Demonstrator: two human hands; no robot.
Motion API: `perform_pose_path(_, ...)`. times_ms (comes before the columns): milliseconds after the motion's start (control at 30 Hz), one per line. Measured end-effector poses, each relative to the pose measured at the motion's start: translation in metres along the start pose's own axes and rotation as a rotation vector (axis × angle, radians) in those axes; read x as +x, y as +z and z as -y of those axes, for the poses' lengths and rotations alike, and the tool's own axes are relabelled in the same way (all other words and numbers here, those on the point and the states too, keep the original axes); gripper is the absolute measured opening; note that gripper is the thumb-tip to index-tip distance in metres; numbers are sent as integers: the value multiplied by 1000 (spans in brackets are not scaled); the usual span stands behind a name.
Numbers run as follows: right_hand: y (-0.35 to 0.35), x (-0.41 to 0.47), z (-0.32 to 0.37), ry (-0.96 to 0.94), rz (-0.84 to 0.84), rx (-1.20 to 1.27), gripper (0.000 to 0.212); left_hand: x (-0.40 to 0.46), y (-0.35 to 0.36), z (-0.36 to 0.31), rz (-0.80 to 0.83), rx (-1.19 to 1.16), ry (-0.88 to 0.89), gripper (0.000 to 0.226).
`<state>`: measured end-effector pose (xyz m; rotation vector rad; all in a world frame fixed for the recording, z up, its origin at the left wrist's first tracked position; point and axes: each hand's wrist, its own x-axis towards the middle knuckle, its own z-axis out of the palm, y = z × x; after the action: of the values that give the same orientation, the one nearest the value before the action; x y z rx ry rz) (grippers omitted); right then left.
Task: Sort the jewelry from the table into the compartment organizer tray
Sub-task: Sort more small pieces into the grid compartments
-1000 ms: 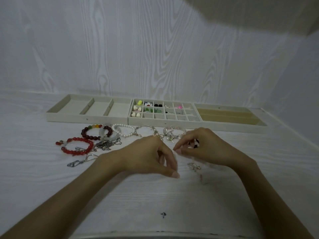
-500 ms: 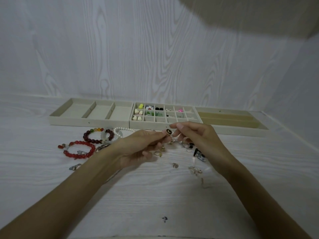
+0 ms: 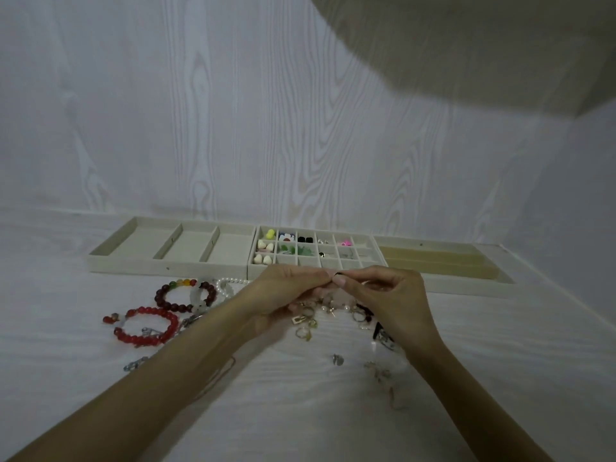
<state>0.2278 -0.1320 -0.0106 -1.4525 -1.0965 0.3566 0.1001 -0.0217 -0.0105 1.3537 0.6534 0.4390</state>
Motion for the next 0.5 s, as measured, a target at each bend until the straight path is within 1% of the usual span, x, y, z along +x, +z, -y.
perform_pose_path(67, -3, 10, 5, -18, 11, -46, 11, 7, -4, -15, 22, 107, 8, 21)
perform_pose_path(133, -15, 27, 12, -52, 21, -127, 8, 13, -10, -34, 10, 348, 80, 23)
perform_pose_path(200, -31, 53, 17, -99, 23, -249, 5, 24, -21, -51, -124, 504, 208, 20)
perform_pose_path(267, -38, 84, 16, -112, 85, -450, 2, 41, -35, -61, -296, 608, 318, 16)
perform_pose_path(333, -33, 111, 8, -82, 197, -663, 4, 56, -41, -64, -435, 776, 331, 13)
perform_pose_path(367, -28, 122, 2, -71, 255, -750, 6, 63, -42, -63, -466, 819, 321, 12)
perform_pose_path(433, -14, 138, -10, -59, 340, -874, 10, 71, -42, -58, -458, 852, 303, 12)
perform_pose_path(500, -2, 147, -20, -38, 374, -938, 11, 74, -41, -54, -433, 884, 291, 13)
